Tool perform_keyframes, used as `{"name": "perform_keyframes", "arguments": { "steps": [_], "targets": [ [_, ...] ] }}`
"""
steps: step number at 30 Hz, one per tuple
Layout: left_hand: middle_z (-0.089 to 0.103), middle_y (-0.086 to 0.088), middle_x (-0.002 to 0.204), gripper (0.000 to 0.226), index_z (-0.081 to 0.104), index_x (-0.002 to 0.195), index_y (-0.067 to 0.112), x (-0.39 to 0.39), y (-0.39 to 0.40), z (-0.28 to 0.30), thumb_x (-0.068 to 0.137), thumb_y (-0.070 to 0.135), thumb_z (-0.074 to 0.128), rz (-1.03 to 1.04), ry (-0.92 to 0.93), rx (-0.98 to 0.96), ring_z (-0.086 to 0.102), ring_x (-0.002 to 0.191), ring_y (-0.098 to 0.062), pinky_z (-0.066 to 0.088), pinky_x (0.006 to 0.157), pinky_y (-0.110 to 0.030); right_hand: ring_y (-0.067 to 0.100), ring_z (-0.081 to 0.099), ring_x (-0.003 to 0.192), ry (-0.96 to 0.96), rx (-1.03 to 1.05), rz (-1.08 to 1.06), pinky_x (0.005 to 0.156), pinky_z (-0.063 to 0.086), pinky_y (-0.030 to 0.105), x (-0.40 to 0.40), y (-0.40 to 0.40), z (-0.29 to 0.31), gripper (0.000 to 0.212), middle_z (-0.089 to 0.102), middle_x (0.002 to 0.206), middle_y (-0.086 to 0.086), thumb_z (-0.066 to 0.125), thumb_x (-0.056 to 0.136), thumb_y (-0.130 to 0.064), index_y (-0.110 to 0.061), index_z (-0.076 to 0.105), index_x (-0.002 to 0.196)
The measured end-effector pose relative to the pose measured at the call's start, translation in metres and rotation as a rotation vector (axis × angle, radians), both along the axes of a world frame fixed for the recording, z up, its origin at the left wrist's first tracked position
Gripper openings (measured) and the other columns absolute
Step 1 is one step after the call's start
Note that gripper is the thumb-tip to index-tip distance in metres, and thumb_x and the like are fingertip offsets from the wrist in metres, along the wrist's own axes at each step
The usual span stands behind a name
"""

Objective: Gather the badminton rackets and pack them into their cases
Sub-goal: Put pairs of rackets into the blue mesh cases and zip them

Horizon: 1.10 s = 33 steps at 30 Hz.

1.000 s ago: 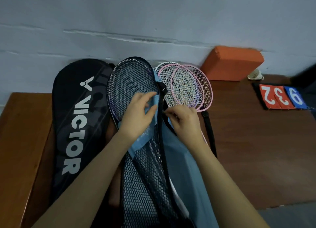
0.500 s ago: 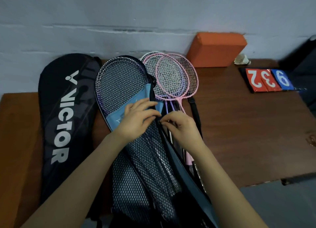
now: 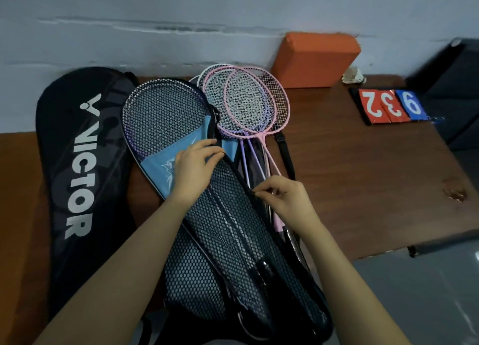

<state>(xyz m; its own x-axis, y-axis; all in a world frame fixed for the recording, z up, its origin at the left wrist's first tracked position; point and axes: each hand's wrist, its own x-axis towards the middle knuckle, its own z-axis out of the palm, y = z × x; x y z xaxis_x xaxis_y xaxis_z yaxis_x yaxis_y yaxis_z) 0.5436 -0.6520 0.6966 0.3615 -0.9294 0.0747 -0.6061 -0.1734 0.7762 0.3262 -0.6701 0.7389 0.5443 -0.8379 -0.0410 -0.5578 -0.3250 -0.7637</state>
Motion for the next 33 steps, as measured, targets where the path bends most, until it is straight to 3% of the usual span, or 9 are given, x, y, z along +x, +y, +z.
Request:
{"name": "perform_keyframes", "arguments": {
  "steps": [7,10,13,16,22,27,33],
  "targets": [
    [0.056,-0.002,0.129,0.024,0.068,0.108,0.021,0.002,0.002,0.001,0.092,0.031,0.053,0.007,-0.118,0.05,0.043,0.124,-0.025,0.03,0.104,-0.051,0.001,0.059,0.073,-0.016,0.026,-0.051,0.066,0.04,0.009,-0.019,0.026,-0.003,0.01,0.068,0.08,-0.008,0.069,0.081,-0.006,-0.016,0.073,0.082],
    [0.04,0.004,0.143,0.03,0.057,0.122,0.029,-0.01,0.022,0.014,0.093,0.03,0.051,-0.222,-0.216,0.095,0.024,0.137,-0.021,0.014,0.108,-0.048,0.002,0.059,0.072,-0.063,0.028,-0.061,0.066,0.042,0.012,-0.013,0.031,-0.004,0.011,0.067,0.079,-0.008,0.068,0.081,-0.004,-0.014,0.072,0.082],
    [0.028,0.016,0.146,0.03,0.052,0.125,0.037,-0.039,0.053,0.02,0.096,0.031,0.044,-0.417,-0.176,0.195,0.008,0.14,-0.012,0.002,0.109,-0.041,0.002,0.06,0.072,-0.092,0.026,-0.023,0.067,0.043,0.011,-0.012,0.03,-0.005,0.009,0.068,0.079,-0.004,0.068,0.081,-0.003,-0.011,0.072,0.083],
    [0.044,0.018,0.136,0.022,0.063,0.108,0.033,-0.057,0.063,0.022,0.096,0.029,0.045,-0.357,-0.103,0.213,0.021,0.137,-0.008,0.008,0.104,-0.035,0.005,0.061,0.077,-0.05,-0.038,0.073,0.069,0.047,0.018,-0.016,0.029,-0.006,0.007,0.069,0.083,-0.002,0.068,0.082,-0.007,-0.012,0.072,0.085],
    [0.061,0.014,0.116,0.021,0.07,0.1,0.031,-0.067,0.053,0.011,0.093,0.035,0.051,-0.242,-0.263,0.083,0.043,0.119,-0.012,0.018,0.094,-0.032,-0.003,0.055,0.067,-0.095,-0.039,-0.03,0.065,0.044,0.014,-0.034,0.037,-0.011,0.011,0.061,0.074,-0.016,0.066,0.081,-0.004,-0.013,0.072,0.083],
    [0.062,0.013,0.113,0.021,0.07,0.1,0.029,-0.087,0.058,-0.008,0.092,0.034,0.052,-0.048,-0.223,0.029,0.043,0.118,-0.014,0.021,0.094,-0.036,0.006,0.062,0.072,-0.074,0.035,-0.033,0.068,0.051,0.026,-0.075,0.055,-0.013,0.013,0.065,0.076,-0.013,0.066,0.081,-0.003,-0.014,0.072,0.081],
    [0.062,0.006,0.116,0.022,0.071,0.101,0.024,-0.101,0.065,-0.02,0.093,0.031,0.052,0.084,-0.228,0.06,0.042,0.12,-0.019,0.024,0.095,-0.04,-0.001,0.061,0.07,-0.06,0.093,0.004,0.068,0.049,0.019,-0.114,0.071,-0.013,0.013,0.066,0.077,-0.016,0.067,0.081,-0.001,-0.013,0.073,0.082]
  ]
}}
